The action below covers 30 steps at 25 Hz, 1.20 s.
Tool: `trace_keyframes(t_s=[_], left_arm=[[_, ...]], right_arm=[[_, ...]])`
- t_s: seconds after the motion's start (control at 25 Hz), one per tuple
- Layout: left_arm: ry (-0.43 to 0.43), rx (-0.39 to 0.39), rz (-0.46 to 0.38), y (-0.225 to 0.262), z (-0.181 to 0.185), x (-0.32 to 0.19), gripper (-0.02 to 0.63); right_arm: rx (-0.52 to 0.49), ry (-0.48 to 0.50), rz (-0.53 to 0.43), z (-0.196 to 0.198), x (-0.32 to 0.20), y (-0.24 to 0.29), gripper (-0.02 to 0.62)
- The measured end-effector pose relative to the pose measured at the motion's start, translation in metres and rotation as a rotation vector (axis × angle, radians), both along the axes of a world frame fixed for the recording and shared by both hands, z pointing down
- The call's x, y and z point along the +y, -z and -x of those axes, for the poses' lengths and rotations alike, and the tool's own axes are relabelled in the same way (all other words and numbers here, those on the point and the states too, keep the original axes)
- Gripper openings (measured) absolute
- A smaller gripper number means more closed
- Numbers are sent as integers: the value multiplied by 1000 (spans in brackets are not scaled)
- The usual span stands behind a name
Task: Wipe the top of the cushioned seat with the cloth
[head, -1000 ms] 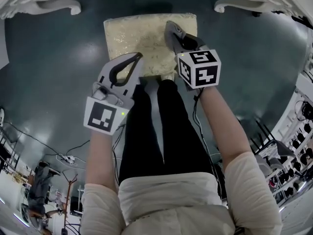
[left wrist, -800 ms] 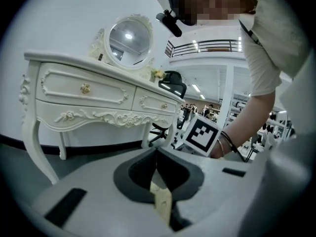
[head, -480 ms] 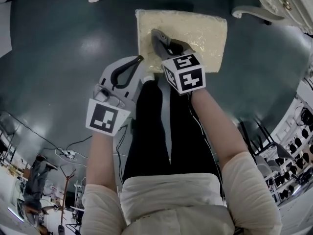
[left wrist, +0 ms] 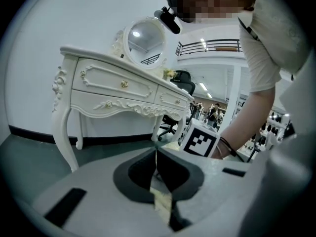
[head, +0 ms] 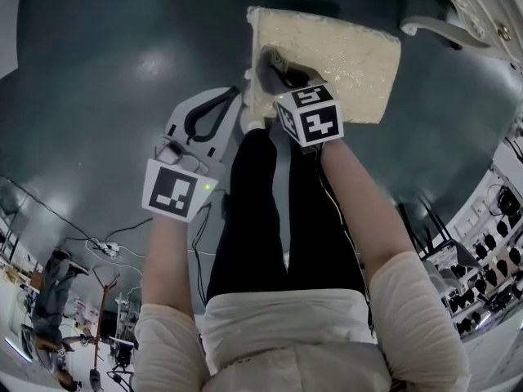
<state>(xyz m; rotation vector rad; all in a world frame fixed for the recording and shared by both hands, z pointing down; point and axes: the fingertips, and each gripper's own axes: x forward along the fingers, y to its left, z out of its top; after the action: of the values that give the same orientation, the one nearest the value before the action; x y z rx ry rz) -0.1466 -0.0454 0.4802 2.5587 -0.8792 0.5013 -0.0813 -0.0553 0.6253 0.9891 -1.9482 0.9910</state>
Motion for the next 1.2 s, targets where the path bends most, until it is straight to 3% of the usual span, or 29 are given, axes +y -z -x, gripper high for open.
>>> trace_keyframes(t_s=[0.4, 1.2], left_arm=[[-44, -17, 10, -13, -35, 9, 2], [-113, -50, -5, -16, -147, 25, 2]], right_arm=[[-12, 3, -12, -32, -2, -1, 26], [0, -53, -16, -152, 15, -4, 26]])
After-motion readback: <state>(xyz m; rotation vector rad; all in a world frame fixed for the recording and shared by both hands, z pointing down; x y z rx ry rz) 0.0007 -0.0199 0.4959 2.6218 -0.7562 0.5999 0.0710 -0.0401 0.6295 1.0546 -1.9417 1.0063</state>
